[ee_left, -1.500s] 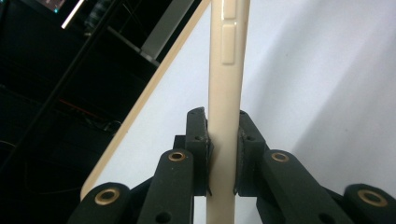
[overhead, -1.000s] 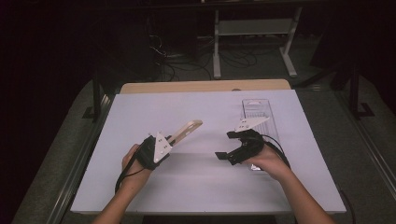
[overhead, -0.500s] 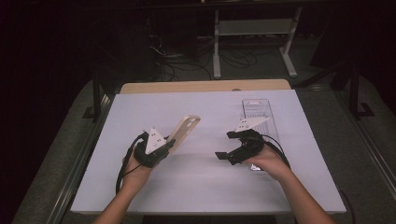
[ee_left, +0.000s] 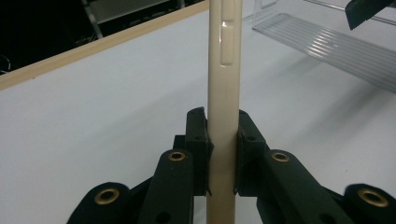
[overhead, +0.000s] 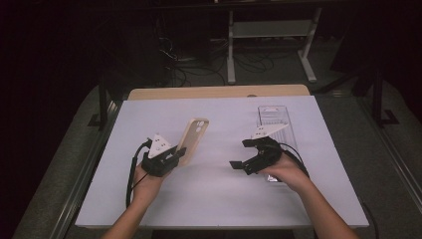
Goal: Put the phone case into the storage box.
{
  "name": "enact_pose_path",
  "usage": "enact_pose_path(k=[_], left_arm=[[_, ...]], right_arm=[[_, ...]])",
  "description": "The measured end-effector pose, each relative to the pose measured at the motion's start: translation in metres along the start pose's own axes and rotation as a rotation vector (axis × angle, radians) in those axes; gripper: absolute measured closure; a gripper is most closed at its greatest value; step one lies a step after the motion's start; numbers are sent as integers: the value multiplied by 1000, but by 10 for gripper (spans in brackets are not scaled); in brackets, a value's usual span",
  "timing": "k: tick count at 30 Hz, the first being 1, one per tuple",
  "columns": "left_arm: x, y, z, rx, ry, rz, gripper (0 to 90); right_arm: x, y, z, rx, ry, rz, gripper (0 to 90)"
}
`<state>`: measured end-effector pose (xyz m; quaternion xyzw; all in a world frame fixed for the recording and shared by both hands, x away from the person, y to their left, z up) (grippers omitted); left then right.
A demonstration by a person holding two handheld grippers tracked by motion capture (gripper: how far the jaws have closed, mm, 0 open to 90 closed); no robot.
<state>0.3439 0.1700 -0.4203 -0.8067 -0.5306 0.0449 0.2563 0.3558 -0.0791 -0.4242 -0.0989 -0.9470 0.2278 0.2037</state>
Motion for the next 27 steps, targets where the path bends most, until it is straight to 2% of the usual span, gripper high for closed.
enact_pose_path(k=[5, 11, 13, 15, 16, 18, 20, 23, 27], left_arm=[[-1, 0, 0, 6, 8, -2, 791], [-2, 0, -2, -5, -4, -9, 791], [-2, 0, -1, 0, -9, -12, 790], [-1, -1, -1, 2, -6, -15, 790], [0, -1, -1, 5, 0, -16, 791], [0, -2, -1, 2, -19, -16, 791], [1, -2, -1, -5, -20, -19, 791], [3, -3, 0, 3, -5, -23, 790], [3, -4, 0, 1, -14, -25, 791]], right_arm=[[1, -2, -4, 1, 12, 5, 27], [5, 0, -11, 14, 20, 13, 8], [6, 1, -13, 18, 47, -6, 8], [6, 3, -16, 18, 56, -16, 8], [5, 4, -18, 19, 44, -13, 8], [4, 5, -20, 16, 53, -33, 4], [3, 7, -22, 18, 67, -43, 0], [1, 12, -24, 42, 69, -35, 0], [0, 18, -26, 56, 71, -32, 0]])
Point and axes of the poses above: each handheld gripper's, and its own axes: y roughly forward along the jaws, z roughly out of its underside, x roughly to its left, the point moved 6 cm from there along y, roughly forward along the jaws, and after that the axes turned 15 degrees about -z, right-handed, at the moved point
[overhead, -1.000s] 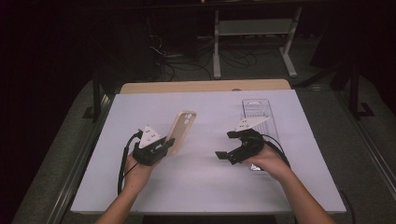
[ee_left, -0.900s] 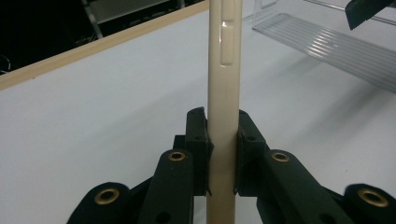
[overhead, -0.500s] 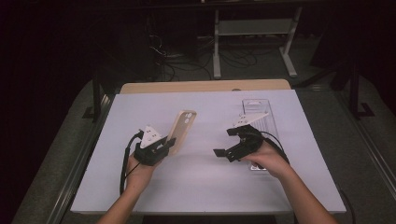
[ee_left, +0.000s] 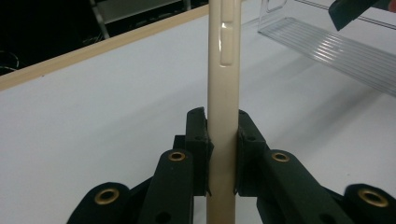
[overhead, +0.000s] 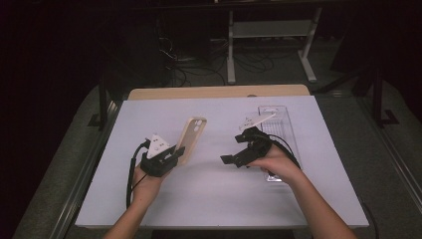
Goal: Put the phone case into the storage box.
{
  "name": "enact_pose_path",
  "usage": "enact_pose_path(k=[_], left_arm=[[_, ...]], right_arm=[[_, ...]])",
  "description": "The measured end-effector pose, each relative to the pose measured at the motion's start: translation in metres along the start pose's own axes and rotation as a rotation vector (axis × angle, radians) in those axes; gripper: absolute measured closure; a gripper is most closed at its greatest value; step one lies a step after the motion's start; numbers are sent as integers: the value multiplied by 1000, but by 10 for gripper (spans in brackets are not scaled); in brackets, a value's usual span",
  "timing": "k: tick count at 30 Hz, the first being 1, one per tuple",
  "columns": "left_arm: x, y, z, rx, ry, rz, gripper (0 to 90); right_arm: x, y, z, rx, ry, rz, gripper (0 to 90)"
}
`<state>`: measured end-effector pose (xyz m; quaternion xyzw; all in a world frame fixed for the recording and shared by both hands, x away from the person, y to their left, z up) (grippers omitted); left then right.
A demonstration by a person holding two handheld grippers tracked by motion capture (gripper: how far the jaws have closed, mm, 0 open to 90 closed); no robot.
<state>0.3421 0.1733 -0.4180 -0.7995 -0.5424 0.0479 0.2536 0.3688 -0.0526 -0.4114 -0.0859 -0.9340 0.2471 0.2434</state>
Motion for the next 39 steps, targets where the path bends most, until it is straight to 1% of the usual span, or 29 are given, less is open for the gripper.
enact_pose_path(k=[1, 2, 3, 4, 5, 6, 8, 10, 11, 12, 13, 16, 19, 22, 23, 24, 25, 26, 27, 31, 32, 33, 34, 35, 37, 39], left_arm=[[0, 0, 0, 0, 0, -1, 791], [0, 0, 0, -1, 1, -2, 791], [0, 0, 0, -1, 3, -6, 791], [0, 0, 0, 3, 4, -8, 791], [-1, 0, 0, 4, 4, -10, 791], [-1, 0, 0, 7, 3, -12, 791], [-2, 1, 0, 4, -1, -12, 791], [-3, 1, -1, 2, -2, -12, 791], [-4, 1, -1, -4, -13, -13, 791], [-5, 1, -2, -6, -17, -13, 791], [-5, 1, -2, -6, -13, -12, 790], [-6, 2, -2, -8, -11, -17, 790], [-6, 2, -3, -6, -6, -20, 790], [-7, 3, -3, -11, -18, -22, 791], [-7, 3, -3, -11, -19, -23, 790], [-7, 3, -3, -14, -20, -24, 791], [-7, 3, -3, -15, -18, -25, 790], [-7, 3, -3, -16, -17, -28, 790], [-7, 3, -3, -18, -17, -29, 790], [-7, 4, -3, -22, -21, -34, 790], [-7, 4, -3, -22, -17, -37, 790], [-7, 4, -3, -20, -14, -39, 790], [-7, 4, -3, -20, -15, -39, 790], [-8, 4, -3, -21, -25, -38, 790], [-10, 5, -3, -27, -21, -38, 790], [-11, 5, -3, -31, -19, -35, 790]], right_arm=[[-1, 1, -2, -6, -7, 10, 0], [-2, 2, -2, -5, -1, 17, 0], [-3, 3, -3, 3, 3, 23, 0], [-5, 5, -5, 5, -4, 27, 0], [-6, 6, -5, 10, 7, 38, 0], [-7, 7, -8, -1, 0, 47, 0], [-8, 9, -10, -5, 19, 52, 0], [-9, 11, -13, -7, 24, 43, 0], [-11, 11, -15, -14, 22, 44, 0], [-11, 11, -16, -20, 33, 34, 0], [-11, 12, -17, -25, 43, 26, 0], [-13, 14, -20, -28, 46, 19, 0], [-15, 17, -22, -34, 52, 4, 0], [-16, 21, -26, -49, 53, -10, 0], [-17, 22, -27, -53, 44, -10, 0], [-17, 23, -28, -59, 57, -20, 0], [-18, 25, -29, -57, 53, -22, 0], [-18, 26, -29, -55, 62, -22, 0], [-19, 28, -31, -64, 56, -32, 0], [-20, 32, -31, -87, 67, -50, 0], [-20, 34, -31, -92, 72, -52, 0], [-19, 35, -31, -98, 91, -60, 0], [-19, 36, -30, -100, 95, -61, 0], [-20, 37, -30, -110, 93, -59, 0], [-19, 40, -30, -122, 106, -73, 0], [-18, 42, -30, -134, 111, -73, 0]])
Point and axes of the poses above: each handheld gripper's, and its own axes: y roughly forward along the jaws, z roughly out of its underside, x roughly to its left, the point moved 6 cm from there along y, roughly forward along the jaws, and after that the axes turned 15 degrees about -z, right-handed, at the moved point
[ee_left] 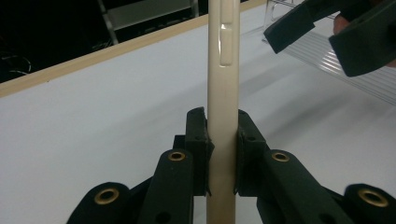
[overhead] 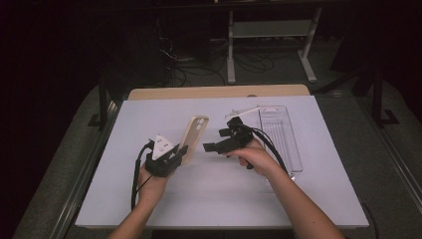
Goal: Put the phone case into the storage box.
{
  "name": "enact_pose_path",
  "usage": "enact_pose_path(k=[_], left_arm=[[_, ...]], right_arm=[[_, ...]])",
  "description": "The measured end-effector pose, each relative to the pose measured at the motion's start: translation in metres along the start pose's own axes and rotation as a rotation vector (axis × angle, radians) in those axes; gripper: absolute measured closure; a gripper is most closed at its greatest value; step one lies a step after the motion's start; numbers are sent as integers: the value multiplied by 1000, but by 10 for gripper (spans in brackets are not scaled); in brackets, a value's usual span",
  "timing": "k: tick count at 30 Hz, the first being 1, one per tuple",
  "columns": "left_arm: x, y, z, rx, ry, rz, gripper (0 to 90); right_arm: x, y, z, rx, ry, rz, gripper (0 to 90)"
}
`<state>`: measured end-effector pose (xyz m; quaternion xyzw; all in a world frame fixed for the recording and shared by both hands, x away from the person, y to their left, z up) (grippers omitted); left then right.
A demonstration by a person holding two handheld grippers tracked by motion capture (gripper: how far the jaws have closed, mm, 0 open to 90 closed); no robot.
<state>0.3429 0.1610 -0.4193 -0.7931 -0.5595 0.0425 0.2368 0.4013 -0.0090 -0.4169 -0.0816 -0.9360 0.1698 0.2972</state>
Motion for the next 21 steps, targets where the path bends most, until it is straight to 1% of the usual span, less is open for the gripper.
enact_pose_path(k=[2, 4, 5, 8, 13, 15, 18, 21], left_arm=[[-1, 0, 0, -3, -7, 1, 790], [-1, 0, 0, -6, -2, 2, 790], [-2, 1, 0, -8, -10, 3, 790], [-1, 1, 0, -8, -14, 11, 789], [-3, 1, -1, -16, -24, 14, 789], [-3, 1, -1, -14, -22, 15, 790], [-4, 1, -2, -11, -37, 17, 789], [-6, 2, -2, -18, -39, 19, 789]], right_arm=[[1, 1, -1, -28, 9, -15, 0], [2, 2, -2, -51, 19, -26, 0], [3, 2, -2, -61, 26, -30, 0], [3, 2, -2, -75, 31, -34, 0], [3, 4, -3, -111, 42, -43, 0], [4, 6, -2, -121, 42, -48, 0], [4, 7, -2, -136, 44, -51, 0], [5, 8, -3, -158, 49, -57, 0]])
Point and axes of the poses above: each handheld gripper's, and its own axes: y roughly forward along the jaws, z roughly out of its underside, x roughly to its left, the point moved 6 cm from there along y, roughly forward along the jaws, and after that the axes turned 15 degrees about -z, right-handed, at the moved point
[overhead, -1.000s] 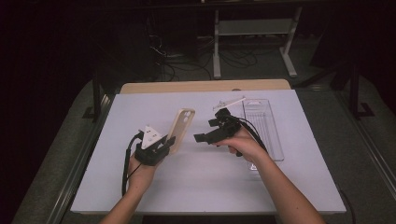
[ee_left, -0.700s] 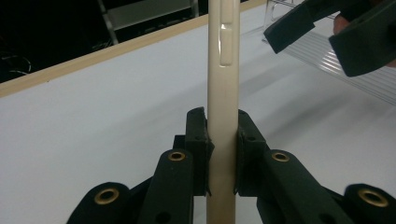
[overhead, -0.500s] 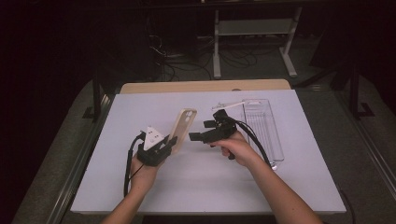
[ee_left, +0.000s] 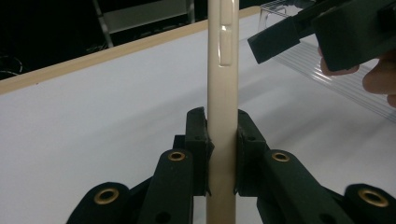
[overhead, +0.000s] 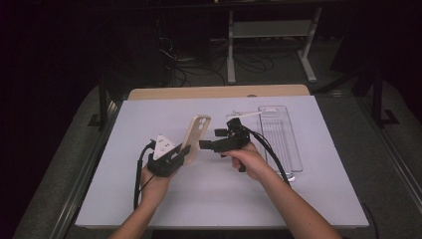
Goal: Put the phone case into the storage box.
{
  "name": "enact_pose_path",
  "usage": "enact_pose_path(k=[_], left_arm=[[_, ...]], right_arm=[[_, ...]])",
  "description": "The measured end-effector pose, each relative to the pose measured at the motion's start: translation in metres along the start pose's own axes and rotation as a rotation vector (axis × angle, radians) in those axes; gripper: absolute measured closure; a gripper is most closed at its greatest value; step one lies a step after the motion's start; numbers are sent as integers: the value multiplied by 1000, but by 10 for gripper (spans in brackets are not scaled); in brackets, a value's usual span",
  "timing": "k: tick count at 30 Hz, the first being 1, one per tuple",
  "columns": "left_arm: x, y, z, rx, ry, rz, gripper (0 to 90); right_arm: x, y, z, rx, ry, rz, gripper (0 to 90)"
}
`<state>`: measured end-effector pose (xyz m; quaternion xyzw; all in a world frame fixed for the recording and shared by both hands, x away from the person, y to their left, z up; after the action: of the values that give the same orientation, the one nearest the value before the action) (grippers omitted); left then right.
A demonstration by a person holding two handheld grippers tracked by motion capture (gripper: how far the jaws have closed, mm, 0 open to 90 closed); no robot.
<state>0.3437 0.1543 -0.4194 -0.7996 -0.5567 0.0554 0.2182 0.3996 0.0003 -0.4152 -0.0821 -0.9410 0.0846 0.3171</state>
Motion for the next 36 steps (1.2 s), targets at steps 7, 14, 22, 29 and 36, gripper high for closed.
enact_pose_path(k=[7, 14, 22, 29, 36], left_arm=[[-5, 1, -1, -3, -2, 5, 789], [-10, 2, -3, -14, -14, 8, 789], [-15, 2, -3, -14, 1, 17, 789], [-21, 1, -2, -14, 13, 23, 789], [-30, 1, -2, -19, 22, 37, 789]], right_arm=[[-1, 2, 1, -25, 10, 0, 0], [-1, 7, 4, -51, 37, -13, 0], [-2, 12, 6, -92, 66, -23, 0], [-4, 14, 6, -122, 87, -26, 0], [-3, 14, 6, -145, 120, -35, 0]])
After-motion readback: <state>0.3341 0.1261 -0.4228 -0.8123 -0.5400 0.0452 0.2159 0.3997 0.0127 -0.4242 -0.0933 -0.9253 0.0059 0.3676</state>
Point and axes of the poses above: each handheld gripper's, and its own axes: y roughly forward along the jaws, z roughly out of its underside, x roughly to its left, the point moved 6 cm from there along y, roughly forward along the jaws, and after that the axes turned 15 degrees about -z, right-handed, at the moved point
